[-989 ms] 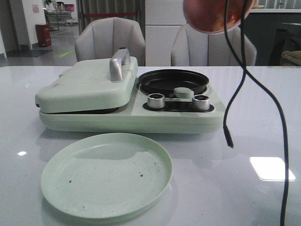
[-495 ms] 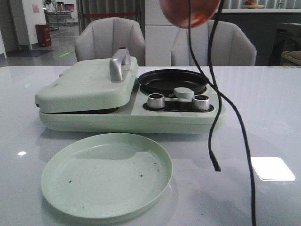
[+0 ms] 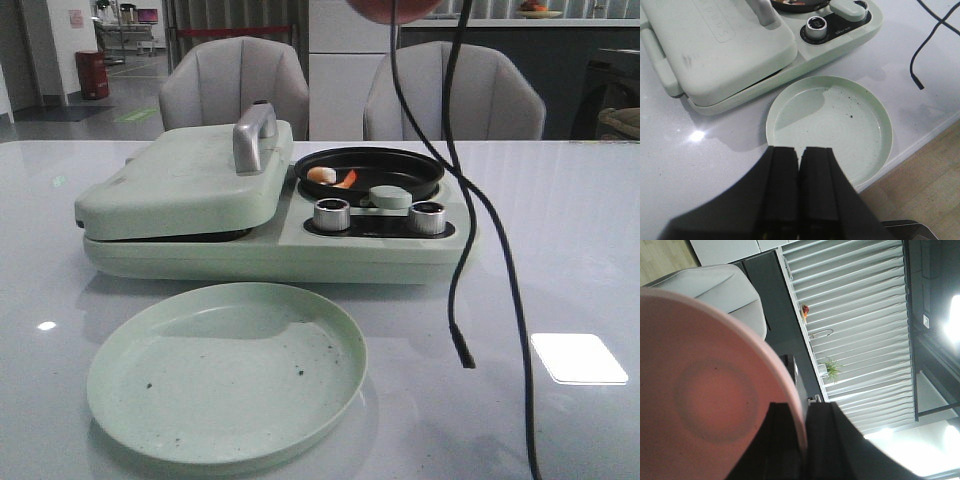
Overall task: Make breakfast with bread and shrimp
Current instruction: 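Tilt the pink bowl over the frying pan to pour the shrimp, then carry the pink bowl back and set it on the table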
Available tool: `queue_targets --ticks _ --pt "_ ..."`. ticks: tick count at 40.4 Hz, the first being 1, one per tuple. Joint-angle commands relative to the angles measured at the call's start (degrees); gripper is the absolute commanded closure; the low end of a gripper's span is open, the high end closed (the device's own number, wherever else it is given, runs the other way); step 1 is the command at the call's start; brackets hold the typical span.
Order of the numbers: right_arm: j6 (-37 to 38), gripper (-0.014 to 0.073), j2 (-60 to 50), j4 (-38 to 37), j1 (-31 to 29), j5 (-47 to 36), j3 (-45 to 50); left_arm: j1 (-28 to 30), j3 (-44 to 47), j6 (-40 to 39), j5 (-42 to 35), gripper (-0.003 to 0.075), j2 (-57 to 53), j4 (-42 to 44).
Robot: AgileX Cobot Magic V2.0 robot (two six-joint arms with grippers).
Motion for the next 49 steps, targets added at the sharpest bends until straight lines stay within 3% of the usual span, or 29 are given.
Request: queue_targets --ticks 1,6,16,23,34,39,43,49 --pt "0.56 0.0549 -3.67 -4.85 -0.06 2.23 -2.14 -0.34 -1.56 -0.47 -4.13 0.0619 -0.37 -0.82" --pt "2.89 0.0549 -4.26 -0.43 -0.06 5.04 -2.14 -0.34 -1.56 -0.47 -4.13 0.0619 -0.37 -0.82" --pt "1.2 0.0549 -12.72 27.03 -1.82 14.29 -0.62 -0.34 -1.56 -0.47 -4.13 0.0619 -0.37 -0.82" --pt "-0.2 0.0549 -23.57 38.88 -7.43 10.58 13.45 -0.34 -1.56 -0.47 -4.13 0.0619 -0.37 -0.82" --pt "-0.76 0.0549 -37.2 56.19 -23.82 0.19 37.95 -0.34 -1.56 -0.47 -4.13 0.0619 -0.37 -0.82" --pt "-7.36 0.055 -38.15 70.4 -32.64 -2.02 43.3 -0.34 -1.56 -0.47 -4.13 0.0619 -0.37 -0.82" --pt "-17.53 0.055 -37.37 84.93 -38.5 -5.42 47.53 -0.34 -1.56 -0.47 -4.13 0.0619 -0.37 -0.82" --pt "-30.55 0.055 -34.47 101.12 -43.18 -8.97 51.29 -0.34 -1.56 -0.47 -4.13 0.0619 -0.37 -0.82"
